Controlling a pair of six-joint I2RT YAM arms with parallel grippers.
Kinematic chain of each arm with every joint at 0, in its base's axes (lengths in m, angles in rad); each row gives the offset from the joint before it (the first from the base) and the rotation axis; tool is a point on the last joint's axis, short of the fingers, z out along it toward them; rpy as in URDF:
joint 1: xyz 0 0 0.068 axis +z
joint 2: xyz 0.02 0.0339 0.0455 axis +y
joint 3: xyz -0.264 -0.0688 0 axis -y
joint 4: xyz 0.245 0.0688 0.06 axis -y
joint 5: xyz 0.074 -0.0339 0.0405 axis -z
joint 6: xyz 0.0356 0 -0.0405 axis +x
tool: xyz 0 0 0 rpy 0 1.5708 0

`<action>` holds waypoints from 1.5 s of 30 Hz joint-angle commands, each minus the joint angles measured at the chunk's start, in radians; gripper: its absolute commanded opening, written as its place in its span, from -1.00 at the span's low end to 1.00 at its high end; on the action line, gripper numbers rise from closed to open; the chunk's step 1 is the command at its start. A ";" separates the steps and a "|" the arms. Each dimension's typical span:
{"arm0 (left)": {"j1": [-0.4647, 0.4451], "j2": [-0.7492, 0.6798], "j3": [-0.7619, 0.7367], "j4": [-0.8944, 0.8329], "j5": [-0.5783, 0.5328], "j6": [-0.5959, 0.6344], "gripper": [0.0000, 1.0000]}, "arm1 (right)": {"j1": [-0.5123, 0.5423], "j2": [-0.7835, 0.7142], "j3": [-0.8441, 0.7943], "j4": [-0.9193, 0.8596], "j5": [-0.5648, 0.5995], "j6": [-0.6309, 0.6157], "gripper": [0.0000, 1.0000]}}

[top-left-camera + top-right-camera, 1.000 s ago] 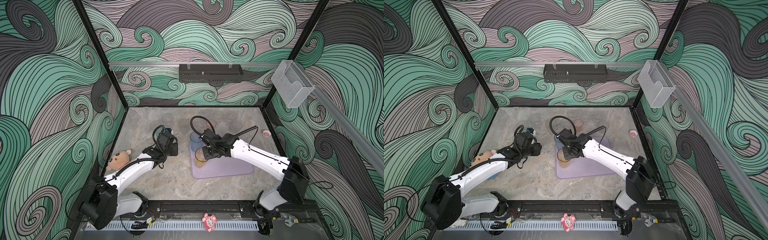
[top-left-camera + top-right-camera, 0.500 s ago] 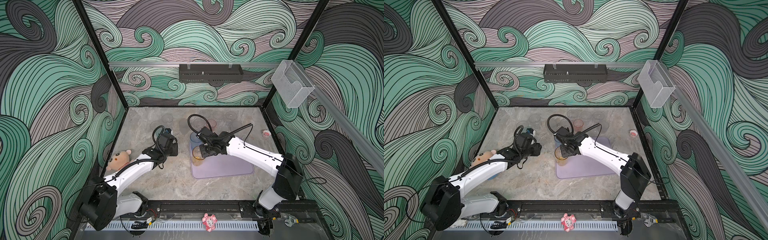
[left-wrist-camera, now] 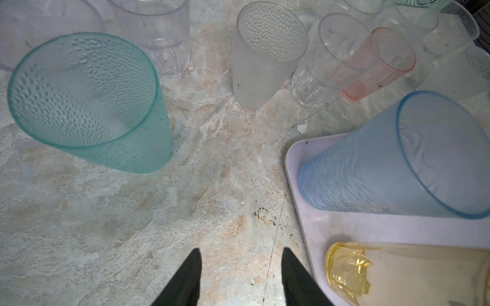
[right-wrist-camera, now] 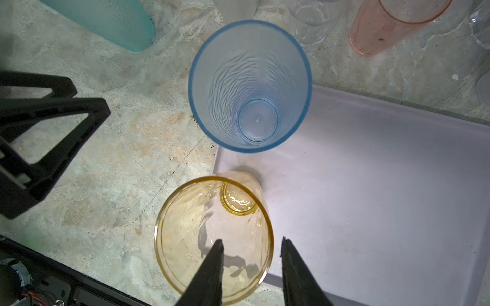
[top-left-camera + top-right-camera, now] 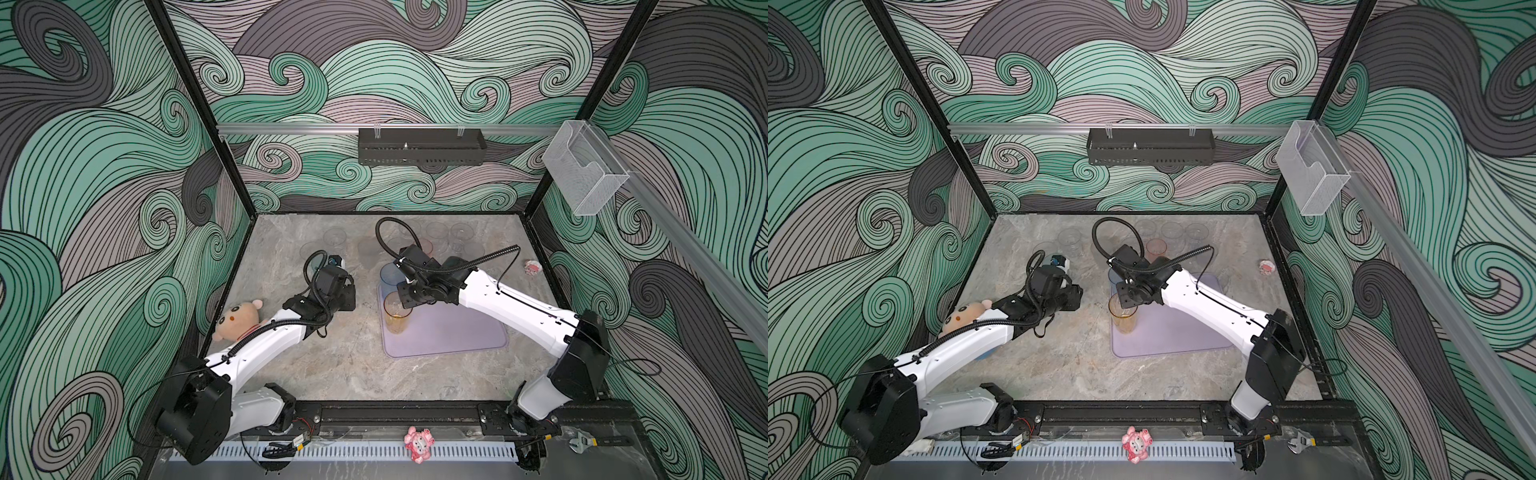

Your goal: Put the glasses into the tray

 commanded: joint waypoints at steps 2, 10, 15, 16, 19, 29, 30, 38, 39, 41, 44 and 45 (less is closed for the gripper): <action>-0.007 -0.025 0.044 -0.064 -0.041 0.003 0.03 | -0.015 -0.051 0.026 -0.044 -0.014 0.012 -0.19; -0.007 -0.097 0.008 -0.068 -0.023 -0.029 0.03 | -0.035 -0.076 0.040 -0.063 -0.022 0.058 -0.14; -0.007 -0.111 0.010 -0.099 0.007 -0.045 0.04 | -0.035 -0.084 0.040 -0.068 -0.024 0.086 -0.13; -0.007 -0.116 0.008 -0.102 0.008 -0.052 0.04 | -0.035 -0.086 0.038 -0.071 -0.020 0.088 -0.13; -0.007 -0.136 -0.002 -0.108 0.012 -0.078 0.04 | -0.039 -0.087 0.038 -0.085 -0.013 0.094 -0.13; -0.007 -0.218 -0.041 -0.104 0.028 -0.079 0.05 | -0.043 -0.072 0.060 -0.113 -0.012 0.149 -0.12; -0.007 -0.224 -0.040 -0.105 0.028 -0.079 0.05 | -0.043 -0.068 0.065 -0.116 -0.012 0.156 -0.12; -0.008 -0.254 -0.051 -0.110 0.007 -0.084 0.06 | -0.042 -0.043 0.080 -0.122 -0.025 0.186 -0.11; -0.008 -0.258 -0.053 -0.110 0.007 -0.084 0.06 | -0.043 -0.039 0.081 -0.120 -0.024 0.187 -0.11; -0.008 -0.261 -0.053 -0.108 0.007 -0.087 0.06 | -0.044 -0.027 0.091 -0.121 -0.022 0.187 -0.10; -0.008 -0.260 -0.049 -0.115 0.003 -0.090 0.08 | -0.044 -0.001 0.117 -0.122 -0.019 0.179 -0.10; -0.008 -0.261 -0.048 -0.122 -0.004 -0.094 0.11 | -0.046 0.007 0.129 -0.122 -0.017 0.174 -0.09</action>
